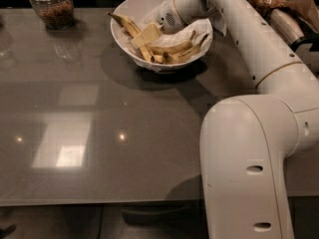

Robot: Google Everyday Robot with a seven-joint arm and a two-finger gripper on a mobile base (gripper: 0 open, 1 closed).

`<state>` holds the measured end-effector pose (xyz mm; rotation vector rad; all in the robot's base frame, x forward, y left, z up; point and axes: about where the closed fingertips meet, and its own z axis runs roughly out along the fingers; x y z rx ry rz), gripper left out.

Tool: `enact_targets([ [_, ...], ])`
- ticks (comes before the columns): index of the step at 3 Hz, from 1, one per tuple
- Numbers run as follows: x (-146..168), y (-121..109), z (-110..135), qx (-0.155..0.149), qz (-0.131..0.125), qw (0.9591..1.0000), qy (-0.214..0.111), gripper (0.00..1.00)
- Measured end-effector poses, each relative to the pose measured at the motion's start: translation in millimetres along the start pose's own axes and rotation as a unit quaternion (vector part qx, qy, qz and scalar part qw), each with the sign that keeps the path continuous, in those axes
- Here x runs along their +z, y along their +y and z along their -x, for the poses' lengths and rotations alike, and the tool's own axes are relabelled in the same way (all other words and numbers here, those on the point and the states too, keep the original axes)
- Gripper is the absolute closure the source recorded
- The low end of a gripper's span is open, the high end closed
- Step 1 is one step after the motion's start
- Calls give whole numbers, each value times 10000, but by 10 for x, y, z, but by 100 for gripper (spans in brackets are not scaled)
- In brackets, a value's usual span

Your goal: Pick banana from white bowl

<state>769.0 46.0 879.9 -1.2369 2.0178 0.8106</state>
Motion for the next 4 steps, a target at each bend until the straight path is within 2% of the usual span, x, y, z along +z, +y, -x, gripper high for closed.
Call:
enact_targets([
  [1, 68, 2, 53, -6, 71, 10000, -17, 44],
  [2, 128, 7, 86, -13, 135, 9999, -18, 56],
  [4, 56, 46, 103, -111, 61, 9999, 102, 98],
])
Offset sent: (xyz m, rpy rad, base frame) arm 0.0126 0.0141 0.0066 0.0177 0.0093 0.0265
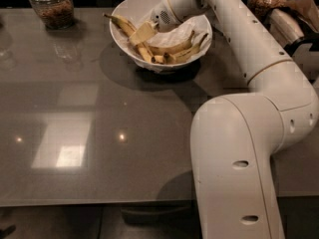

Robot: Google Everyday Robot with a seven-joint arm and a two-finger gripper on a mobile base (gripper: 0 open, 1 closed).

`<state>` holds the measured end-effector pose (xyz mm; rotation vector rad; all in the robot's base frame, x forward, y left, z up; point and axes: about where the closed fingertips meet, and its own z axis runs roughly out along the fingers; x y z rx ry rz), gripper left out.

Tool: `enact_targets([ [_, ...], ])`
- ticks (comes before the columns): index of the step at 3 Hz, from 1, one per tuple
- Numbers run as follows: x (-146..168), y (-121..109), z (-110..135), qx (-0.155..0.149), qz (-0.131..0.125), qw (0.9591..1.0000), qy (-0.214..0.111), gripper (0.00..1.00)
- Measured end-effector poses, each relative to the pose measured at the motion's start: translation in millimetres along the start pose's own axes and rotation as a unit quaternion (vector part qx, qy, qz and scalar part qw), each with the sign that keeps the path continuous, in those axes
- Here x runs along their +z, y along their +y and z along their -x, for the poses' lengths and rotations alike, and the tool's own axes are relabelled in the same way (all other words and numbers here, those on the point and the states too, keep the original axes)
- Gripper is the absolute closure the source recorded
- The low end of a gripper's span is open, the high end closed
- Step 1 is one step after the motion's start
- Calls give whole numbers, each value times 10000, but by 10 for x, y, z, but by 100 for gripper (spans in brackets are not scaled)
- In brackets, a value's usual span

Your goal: Pick banana from white bowl

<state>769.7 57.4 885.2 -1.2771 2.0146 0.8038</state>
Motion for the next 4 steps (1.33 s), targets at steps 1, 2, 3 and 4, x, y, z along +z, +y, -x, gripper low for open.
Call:
enact_targets([
  [1, -140, 87, 110, -219, -147, 9994, 242, 100],
  [2, -301, 166, 186, -448, -336, 9967, 590, 100],
  [3, -446, 212, 227, -654, -520, 9924, 901, 100],
  [4, -605, 234, 285, -843, -719, 9878, 1098, 100],
])
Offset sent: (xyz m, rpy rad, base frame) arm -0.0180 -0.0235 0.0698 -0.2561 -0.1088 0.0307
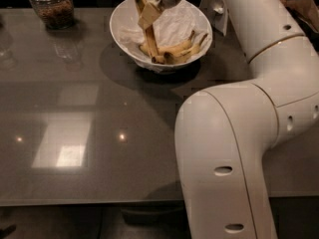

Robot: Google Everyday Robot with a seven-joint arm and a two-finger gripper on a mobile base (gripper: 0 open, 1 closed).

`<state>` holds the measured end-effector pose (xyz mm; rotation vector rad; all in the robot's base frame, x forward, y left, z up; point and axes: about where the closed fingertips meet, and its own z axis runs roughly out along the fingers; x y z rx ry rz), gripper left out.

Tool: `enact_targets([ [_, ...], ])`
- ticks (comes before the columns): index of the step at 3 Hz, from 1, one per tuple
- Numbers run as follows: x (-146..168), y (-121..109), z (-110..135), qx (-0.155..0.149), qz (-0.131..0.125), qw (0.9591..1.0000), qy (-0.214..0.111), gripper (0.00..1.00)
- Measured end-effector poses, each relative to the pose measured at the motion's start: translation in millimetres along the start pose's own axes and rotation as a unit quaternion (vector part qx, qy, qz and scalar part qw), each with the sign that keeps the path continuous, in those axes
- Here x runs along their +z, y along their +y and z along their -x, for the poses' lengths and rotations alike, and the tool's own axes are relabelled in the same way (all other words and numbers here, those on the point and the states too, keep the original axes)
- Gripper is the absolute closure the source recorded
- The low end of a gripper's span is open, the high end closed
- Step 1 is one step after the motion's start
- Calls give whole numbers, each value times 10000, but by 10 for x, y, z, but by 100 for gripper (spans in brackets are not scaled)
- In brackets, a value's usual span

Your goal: Pick banana from white bowl

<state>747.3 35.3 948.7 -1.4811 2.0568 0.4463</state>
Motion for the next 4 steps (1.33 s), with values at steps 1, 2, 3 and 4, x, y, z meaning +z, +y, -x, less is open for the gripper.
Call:
enact_targets([
  [1, -232, -29, 68, -148, -239, 9996, -41, 100],
  [2, -503, -50, 109, -215, -471, 9985, -168, 100],
  [3, -756, -29, 103, -250, -651, 9973, -220, 100],
  [4, -954, 67, 9, -233, -713, 9971, -105, 100],
])
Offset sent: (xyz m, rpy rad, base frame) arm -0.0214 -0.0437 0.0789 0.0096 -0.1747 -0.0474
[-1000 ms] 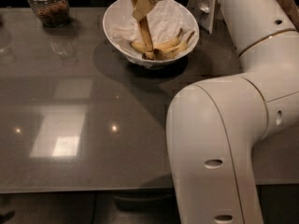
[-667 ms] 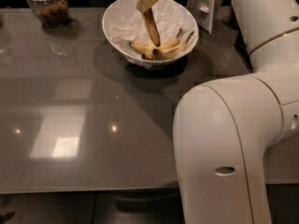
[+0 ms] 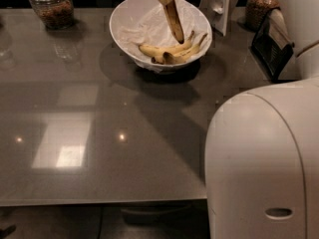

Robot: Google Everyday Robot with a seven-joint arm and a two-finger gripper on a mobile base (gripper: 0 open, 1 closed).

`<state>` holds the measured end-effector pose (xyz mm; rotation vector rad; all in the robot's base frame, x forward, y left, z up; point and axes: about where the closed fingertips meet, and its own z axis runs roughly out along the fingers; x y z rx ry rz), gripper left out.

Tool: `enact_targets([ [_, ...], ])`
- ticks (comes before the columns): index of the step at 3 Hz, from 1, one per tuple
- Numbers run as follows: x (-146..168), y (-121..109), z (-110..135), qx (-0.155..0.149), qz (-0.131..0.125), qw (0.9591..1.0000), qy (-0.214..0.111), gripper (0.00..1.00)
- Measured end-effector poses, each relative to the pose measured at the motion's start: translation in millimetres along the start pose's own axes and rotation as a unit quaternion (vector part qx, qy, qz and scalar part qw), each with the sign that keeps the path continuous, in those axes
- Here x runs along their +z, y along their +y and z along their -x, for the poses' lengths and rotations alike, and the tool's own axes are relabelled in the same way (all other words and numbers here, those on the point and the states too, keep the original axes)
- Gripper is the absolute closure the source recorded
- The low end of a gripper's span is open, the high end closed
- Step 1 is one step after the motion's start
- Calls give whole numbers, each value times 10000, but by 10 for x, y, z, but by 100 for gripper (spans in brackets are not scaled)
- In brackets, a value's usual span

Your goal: Pick banana from white bowl

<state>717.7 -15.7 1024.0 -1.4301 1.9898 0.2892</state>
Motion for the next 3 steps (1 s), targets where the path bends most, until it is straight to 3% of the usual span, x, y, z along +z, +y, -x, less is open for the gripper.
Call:
enact_targets([
  [1, -176, 137, -202, 197, 56, 9998, 48, 100],
  [3, -374, 673, -616, 718, 323, 9952, -585, 100],
])
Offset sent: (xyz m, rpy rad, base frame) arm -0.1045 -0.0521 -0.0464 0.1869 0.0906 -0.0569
